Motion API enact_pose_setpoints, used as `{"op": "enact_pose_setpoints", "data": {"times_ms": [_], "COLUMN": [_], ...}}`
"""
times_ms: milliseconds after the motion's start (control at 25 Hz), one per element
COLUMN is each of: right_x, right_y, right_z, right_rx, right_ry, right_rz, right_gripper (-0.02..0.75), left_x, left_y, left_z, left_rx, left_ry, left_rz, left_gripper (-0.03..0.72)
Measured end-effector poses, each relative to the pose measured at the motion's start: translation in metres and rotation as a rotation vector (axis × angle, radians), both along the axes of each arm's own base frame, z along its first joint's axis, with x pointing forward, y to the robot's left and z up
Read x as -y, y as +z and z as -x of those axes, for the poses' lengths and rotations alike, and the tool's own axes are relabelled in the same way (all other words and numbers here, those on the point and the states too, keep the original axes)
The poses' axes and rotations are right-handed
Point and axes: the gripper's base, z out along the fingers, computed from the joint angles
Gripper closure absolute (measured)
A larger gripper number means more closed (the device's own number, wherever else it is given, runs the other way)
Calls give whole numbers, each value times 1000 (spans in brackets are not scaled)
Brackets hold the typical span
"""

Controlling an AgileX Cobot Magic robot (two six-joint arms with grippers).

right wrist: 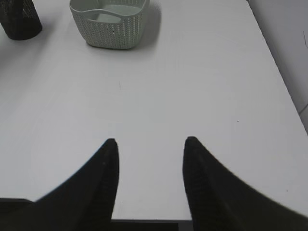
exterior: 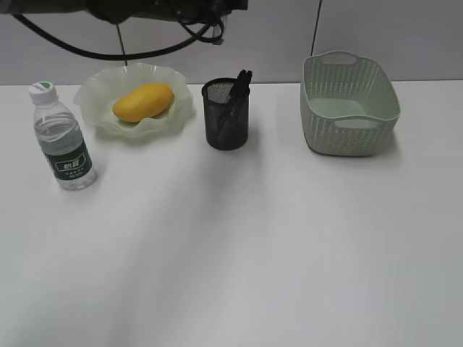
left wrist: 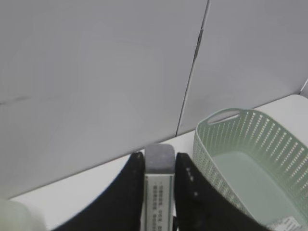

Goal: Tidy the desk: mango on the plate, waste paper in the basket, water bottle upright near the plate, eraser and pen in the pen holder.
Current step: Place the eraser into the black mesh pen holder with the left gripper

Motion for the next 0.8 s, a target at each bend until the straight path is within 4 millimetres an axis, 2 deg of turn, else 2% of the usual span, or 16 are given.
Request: {"op": "enact_pose_setpoints", "data": {"times_ms": [280,800], "right_x": [0,0], "right_y": [0,0], "right_z": [0,0], "right_rx": [0,0], "right_ry": [-1,-1], "right_rz": [-2,-2], "right_gripper": [377,377], "left_x": [7,9], "left_y": [-35,-92], "left_z": [-20,-29], "left_rx": [99,-42], "left_ry": [-40,-21], "left_rz": [60,-29], "left_gripper": [543,543]}}
